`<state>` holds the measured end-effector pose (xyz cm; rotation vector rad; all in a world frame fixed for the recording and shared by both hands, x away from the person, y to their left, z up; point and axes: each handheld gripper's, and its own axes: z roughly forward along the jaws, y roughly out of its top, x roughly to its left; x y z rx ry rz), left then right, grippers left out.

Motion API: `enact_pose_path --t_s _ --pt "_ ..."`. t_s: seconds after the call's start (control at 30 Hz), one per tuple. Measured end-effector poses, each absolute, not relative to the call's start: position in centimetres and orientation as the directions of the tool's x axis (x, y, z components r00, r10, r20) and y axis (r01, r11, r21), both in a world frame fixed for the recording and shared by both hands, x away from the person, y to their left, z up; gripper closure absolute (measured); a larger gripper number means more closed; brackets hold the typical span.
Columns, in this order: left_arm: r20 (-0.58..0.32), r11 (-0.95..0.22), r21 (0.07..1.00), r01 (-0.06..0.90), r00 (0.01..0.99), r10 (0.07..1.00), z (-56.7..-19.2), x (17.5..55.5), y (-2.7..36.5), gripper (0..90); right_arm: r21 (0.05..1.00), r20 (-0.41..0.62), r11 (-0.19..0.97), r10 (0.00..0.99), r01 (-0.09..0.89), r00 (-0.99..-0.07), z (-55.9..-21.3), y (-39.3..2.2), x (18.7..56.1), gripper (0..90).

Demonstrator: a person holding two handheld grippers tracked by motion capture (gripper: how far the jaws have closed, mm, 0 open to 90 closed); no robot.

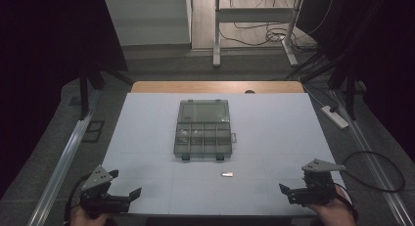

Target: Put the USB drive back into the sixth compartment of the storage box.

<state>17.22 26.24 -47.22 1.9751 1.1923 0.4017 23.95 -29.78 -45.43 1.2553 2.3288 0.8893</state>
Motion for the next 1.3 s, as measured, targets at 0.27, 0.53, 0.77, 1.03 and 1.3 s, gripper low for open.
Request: enact_pose_path --t_s 0.27,0.53,0.77,1.03,1.3 --pt "-0.123 -0.255 0.753 0.606 0.51 0.851 -47.2 17.2 26.3 0.1 0.658 -0.011 0.432 0.824 0.617 -0.566 -45.5 -29.6 24.0 0.6" --pt "-0.124 -0.254 0.753 0.608 0.509 0.852 -47.2 17.3 26.3 0.1 0.663 -0.009 0.445 0.809 0.603 -0.587 -45.4 -29.3 24.1 0.0" --pt "-0.123 -0.254 0.751 0.609 0.507 0.853 -47.3 17.3 26.3 0.0 0.672 -0.008 0.452 0.796 0.587 -0.605 -45.2 -28.6 24.5 0.0" --pt "-0.121 -0.256 0.751 0.609 0.507 0.853 -47.3 17.3 26.2 0.2 0.679 -0.006 0.457 0.786 0.574 -0.619 -45.3 -28.3 24.7 0.0" --pt "-0.12 -0.257 0.75 0.609 0.508 0.853 -47.3 17.3 26.2 0.3 0.682 -0.009 0.47 0.771 0.56 -0.637 -45.3 -27.6 25.1 0.0"
